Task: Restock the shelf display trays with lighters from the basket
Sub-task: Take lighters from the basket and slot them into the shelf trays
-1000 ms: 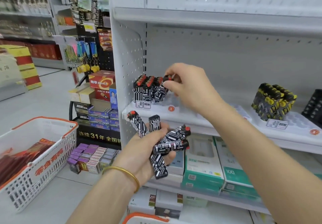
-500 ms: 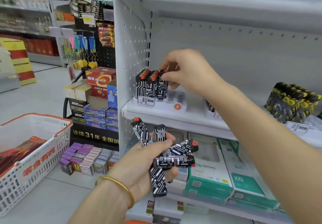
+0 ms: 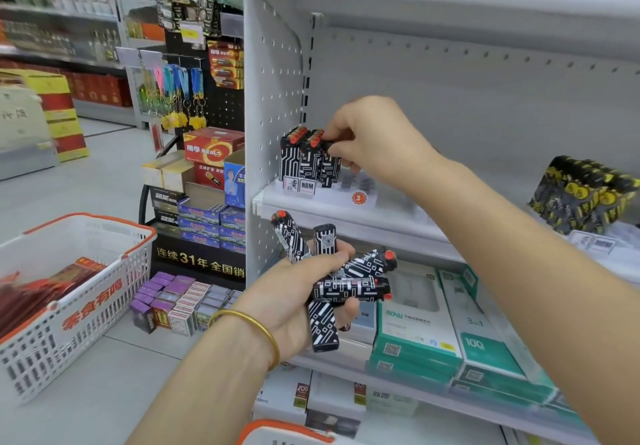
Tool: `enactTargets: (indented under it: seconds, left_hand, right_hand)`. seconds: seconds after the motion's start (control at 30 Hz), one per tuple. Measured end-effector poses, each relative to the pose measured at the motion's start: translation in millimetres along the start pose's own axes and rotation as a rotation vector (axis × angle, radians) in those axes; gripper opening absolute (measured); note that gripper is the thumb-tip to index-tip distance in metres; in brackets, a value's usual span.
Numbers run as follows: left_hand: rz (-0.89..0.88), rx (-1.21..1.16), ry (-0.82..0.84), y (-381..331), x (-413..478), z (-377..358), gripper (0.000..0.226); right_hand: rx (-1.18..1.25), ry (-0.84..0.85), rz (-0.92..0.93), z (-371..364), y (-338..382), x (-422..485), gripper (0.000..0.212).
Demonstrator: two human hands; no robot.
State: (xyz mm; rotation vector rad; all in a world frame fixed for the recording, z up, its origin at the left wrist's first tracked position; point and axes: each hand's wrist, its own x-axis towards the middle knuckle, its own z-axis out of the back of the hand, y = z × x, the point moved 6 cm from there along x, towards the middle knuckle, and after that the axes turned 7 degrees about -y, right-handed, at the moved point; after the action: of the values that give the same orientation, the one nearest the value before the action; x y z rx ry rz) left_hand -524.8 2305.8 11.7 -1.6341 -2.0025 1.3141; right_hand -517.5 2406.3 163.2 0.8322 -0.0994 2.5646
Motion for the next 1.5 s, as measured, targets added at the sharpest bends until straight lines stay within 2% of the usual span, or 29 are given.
enactTargets:
  seconds: [0.13, 0.2, 0.3, 0.33, 0.43, 0.53, 0.7, 0.8, 0.9, 1.03, 1.1, 1.17, 1.23, 1.3, 1.33, 1.43, 1.5]
  left_hand:
    - [0.001, 0.000, 0.005, 0.2, -0.8, 2.7, 0.012]
    - [0.004, 0.000, 0.013, 0.3, -0.2, 3.7, 0.011]
    - [0.003, 0.010, 0.031, 1.2, -1.1, 2.6, 0.002]
    - [0.001, 0.017, 0.040, 2.0, -1.1, 2.3, 0.007]
    - [-0.001, 0.041, 0.055, 4.4, -1.8, 0.0, 0.014]
    - [-0.004, 0.040, 0.055, 5.0, -1.9, -2.6, 0.010]
    - [-0.006, 0.048, 0.059, 4.8, -3.4, -2.4, 0.004]
    - [-0.013, 0.038, 0.051, 2.9, -1.8, 0.0, 0.010]
    - [-0.014, 0.034, 0.058, 2.5, -0.6, 0.2, 0.025]
    - [-0.032, 0.056, 0.058, 3.2, 1.4, -0.3, 0.014]
    - [-0.028, 0.054, 0.056, 3.9, 2.2, -0.2, 0.018]
    - [-0.029, 0.038, 0.055, 3.1, 1.9, 0.2, 0.014]
    - [-0.039, 0.029, 0.053, 1.2, 1.3, 1.3, 0.006]
    - [-0.044, 0.040, 0.052, 0.4, 0.8, 2.1, 0.014]
    - [-0.045, 0.043, 0.050, 0.6, 1.1, 2.6, 0.016]
    - [-0.042, 0.050, 0.046, 1.9, 0.7, 2.3, 0.019]
    - [-0.043, 0.049, 0.043, 2.5, 0.0, 1.8, 0.019]
  right_hand:
    - [-0.028, -0.138, 0.027, 14.4, 7.4, -13.6, 0.030]
    - [0.094, -0.175, 0.025, 24.7, 17.7, -27.2, 0.027]
    - [0.341, 0.004, 0.017, 21.3, 37.7, -47.9, 0.015]
    - [0.367, 0.080, 0.025, 15.9, 43.6, -52.5, 0.016]
    - [0.323, 0.290, 0.029, -5.7, 50.5, -61.9, 0.030]
    - [0.344, 0.355, 0.042, -13.3, 51.3, -66.2, 0.029]
    - [0.492, 0.311, 0.002, -8.4, 46.3, -65.5, 0.018]
    - [0.538, 0.275, 0.003, -6.8, 44.8, -65.1, 0.016]
    - [0.446, 0.252, 0.044, -10.6, 49.8, -66.0, 0.016]
    - [0.264, 0.129, 0.084, -12.8, 57.1, -65.2, 0.021]
    - [0.267, 0.115, 0.068, -9.0, 55.6, -64.0, 0.018]
    - [0.394, 0.116, -0.011, -4.1, 47.2, -62.5, 0.016]
    - [0.637, 0.098, -0.153, -0.2, 31.9, -60.2, 0.020]
    - [0.830, 0.040, -0.281, 6.1, 14.7, -55.9, 0.022]
    - [0.844, -0.008, -0.302, 11.3, 7.0, -52.4, 0.022]
    - [0.612, -0.155, -0.237, 27.7, -7.4, -38.5, 0.029]
    - [0.478, -0.187, -0.194, 29.3, -9.5, -31.3, 0.031]
